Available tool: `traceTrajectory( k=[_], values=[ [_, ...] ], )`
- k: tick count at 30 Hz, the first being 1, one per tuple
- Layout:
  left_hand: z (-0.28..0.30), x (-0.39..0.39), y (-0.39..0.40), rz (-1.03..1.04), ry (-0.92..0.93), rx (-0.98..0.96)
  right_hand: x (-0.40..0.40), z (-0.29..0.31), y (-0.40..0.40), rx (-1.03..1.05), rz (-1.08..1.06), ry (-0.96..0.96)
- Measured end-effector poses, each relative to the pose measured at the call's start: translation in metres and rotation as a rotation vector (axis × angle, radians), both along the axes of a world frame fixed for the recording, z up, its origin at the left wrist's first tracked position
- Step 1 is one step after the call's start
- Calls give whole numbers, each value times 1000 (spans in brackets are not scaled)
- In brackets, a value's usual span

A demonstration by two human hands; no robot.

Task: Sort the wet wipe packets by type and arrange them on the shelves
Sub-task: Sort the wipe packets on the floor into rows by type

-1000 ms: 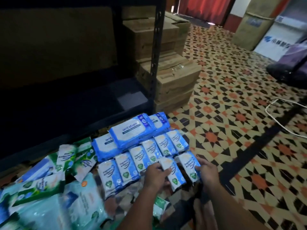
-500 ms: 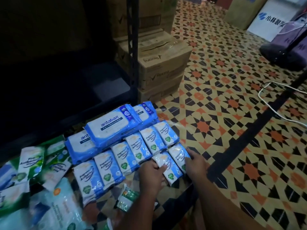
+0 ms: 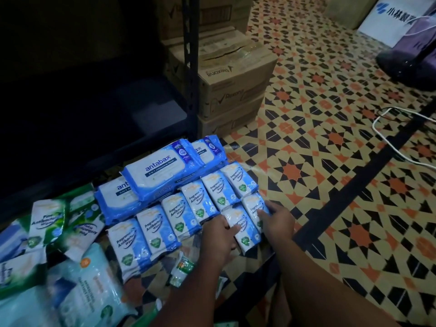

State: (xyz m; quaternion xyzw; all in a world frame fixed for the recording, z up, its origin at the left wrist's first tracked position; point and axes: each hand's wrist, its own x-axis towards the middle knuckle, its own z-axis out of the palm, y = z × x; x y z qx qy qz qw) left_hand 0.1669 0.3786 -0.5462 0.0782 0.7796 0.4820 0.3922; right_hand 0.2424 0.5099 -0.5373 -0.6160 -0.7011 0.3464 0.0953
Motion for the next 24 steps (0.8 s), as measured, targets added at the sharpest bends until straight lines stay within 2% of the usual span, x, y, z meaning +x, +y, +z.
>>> traceTrajectory(
  k=[3,8,15,24],
  values=[
    [4,-3,-7,-16,6,14,-2,0,-2,-3,22,-29],
    [15,1,-16,-59,-111,37,-3,4,-4,-52,103,-144],
    [11,6,-14,-69,20,-107,4,10,-6,-70,177,-198],
    [14,9,-6,29,-46,-4,-1,11,-1,-83,202,-169]
  ],
)
